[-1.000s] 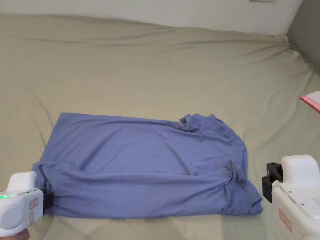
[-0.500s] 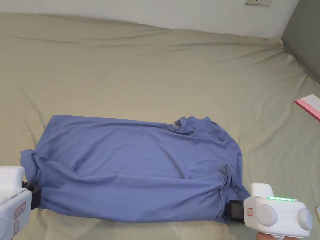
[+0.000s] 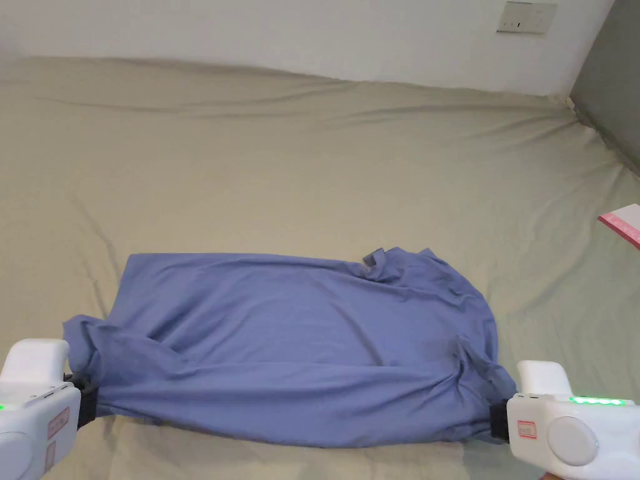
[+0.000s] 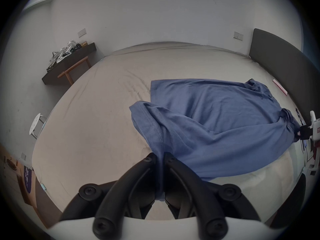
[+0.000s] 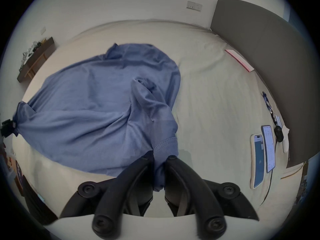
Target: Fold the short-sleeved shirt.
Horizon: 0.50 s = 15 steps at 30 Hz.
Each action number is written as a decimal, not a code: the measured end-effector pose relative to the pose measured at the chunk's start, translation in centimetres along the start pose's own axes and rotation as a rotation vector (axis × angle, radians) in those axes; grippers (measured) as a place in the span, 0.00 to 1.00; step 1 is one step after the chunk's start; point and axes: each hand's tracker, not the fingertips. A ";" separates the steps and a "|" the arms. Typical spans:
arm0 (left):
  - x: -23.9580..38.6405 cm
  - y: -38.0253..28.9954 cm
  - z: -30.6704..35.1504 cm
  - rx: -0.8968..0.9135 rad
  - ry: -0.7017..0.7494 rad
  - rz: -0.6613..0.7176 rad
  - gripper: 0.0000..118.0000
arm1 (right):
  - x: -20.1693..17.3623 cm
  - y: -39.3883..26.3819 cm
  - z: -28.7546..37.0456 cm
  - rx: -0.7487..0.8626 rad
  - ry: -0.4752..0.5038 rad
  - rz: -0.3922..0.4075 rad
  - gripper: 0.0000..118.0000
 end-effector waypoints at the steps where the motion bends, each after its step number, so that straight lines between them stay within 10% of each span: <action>1: -0.2 0.1 0.5 -0.001 -0.002 -0.011 0.06 | 0.2 -0.1 1.2 0.013 0.011 -0.001 0.11; 15: -3.0 -2.2 -0.2 -0.262 -0.048 -0.095 0.06 | 2.7 -8.2 2.6 -0.213 0.056 -0.057 0.11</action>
